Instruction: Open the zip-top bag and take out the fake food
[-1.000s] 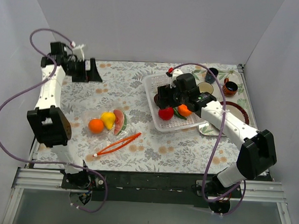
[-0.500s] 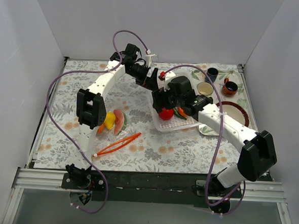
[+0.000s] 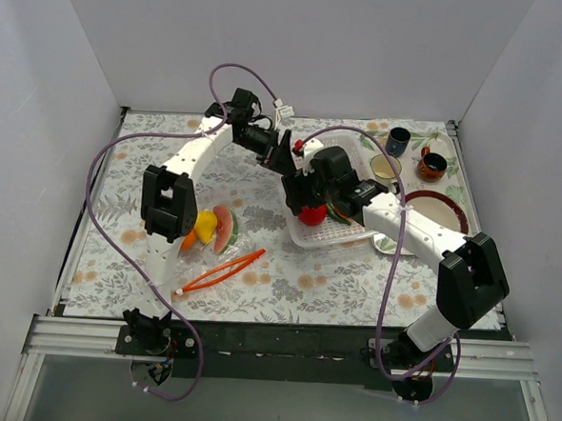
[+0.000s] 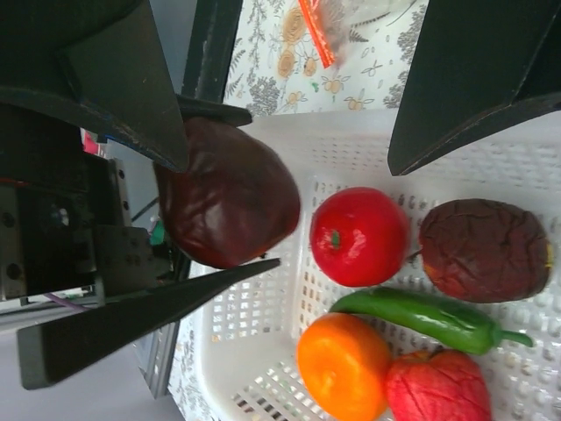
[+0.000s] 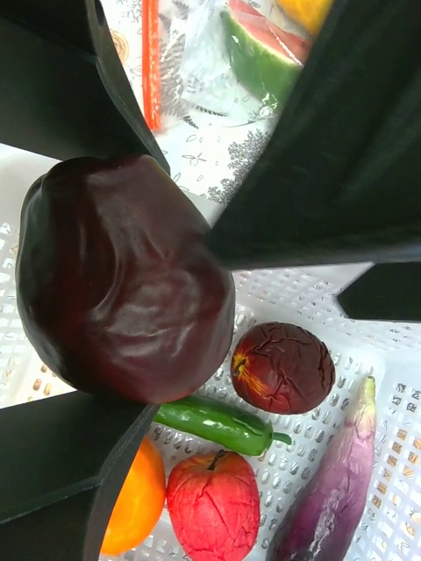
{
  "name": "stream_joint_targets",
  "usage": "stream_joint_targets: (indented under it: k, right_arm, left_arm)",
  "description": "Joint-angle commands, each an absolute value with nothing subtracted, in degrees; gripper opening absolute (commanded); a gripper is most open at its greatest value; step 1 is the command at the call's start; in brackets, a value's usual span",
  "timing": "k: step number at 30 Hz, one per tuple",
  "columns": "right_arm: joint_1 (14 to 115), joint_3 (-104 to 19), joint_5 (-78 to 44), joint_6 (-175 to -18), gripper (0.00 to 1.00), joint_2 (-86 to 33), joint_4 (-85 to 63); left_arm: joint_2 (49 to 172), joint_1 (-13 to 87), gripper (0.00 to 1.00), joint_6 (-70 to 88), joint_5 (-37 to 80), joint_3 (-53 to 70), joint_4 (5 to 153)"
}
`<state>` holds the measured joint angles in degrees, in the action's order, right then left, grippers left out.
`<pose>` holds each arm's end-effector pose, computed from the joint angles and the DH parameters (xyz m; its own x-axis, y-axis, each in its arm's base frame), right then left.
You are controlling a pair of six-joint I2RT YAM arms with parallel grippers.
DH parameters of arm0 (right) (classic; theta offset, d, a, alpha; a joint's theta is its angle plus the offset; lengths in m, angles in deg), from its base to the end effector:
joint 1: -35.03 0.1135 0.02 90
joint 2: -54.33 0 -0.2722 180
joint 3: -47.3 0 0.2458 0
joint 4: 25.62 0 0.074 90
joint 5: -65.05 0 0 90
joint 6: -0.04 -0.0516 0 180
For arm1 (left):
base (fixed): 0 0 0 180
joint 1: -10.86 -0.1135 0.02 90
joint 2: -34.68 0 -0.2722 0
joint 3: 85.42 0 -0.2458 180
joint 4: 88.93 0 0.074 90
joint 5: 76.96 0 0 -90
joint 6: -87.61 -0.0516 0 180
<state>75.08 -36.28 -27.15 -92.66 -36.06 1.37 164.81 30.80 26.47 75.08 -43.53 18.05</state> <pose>0.2847 0.2367 0.2867 -0.4545 -0.3206 -0.8311 -0.5978 0.8014 0.0178 0.4360 -0.2066 0.2667 -0.9927 0.1194 0.0169 0.0355 0.4239 -0.9050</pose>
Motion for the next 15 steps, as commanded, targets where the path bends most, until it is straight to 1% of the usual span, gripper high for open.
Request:
stream_joint_targets:
  k: [1,10,15]
  right_arm:
    - [75.3,-37.2,-26.8,-91.7,0.99,-37.5,-3.2]
    - [75.3,-39.4,-25.6,-91.9,0.98,-39.8,-4.5]
    - [75.3,-40.0,-26.4,-91.5,0.99,-38.9,-5.0]
  left_arm:
    - [160.3,33.4,0.98,23.7,79.6,-41.7,15.8]
    - [160.1,36.7,0.98,23.3,76.4,-39.1,16.0]
    - [158.3,38.2,0.98,20.9,68.7,-36.6,16.6]
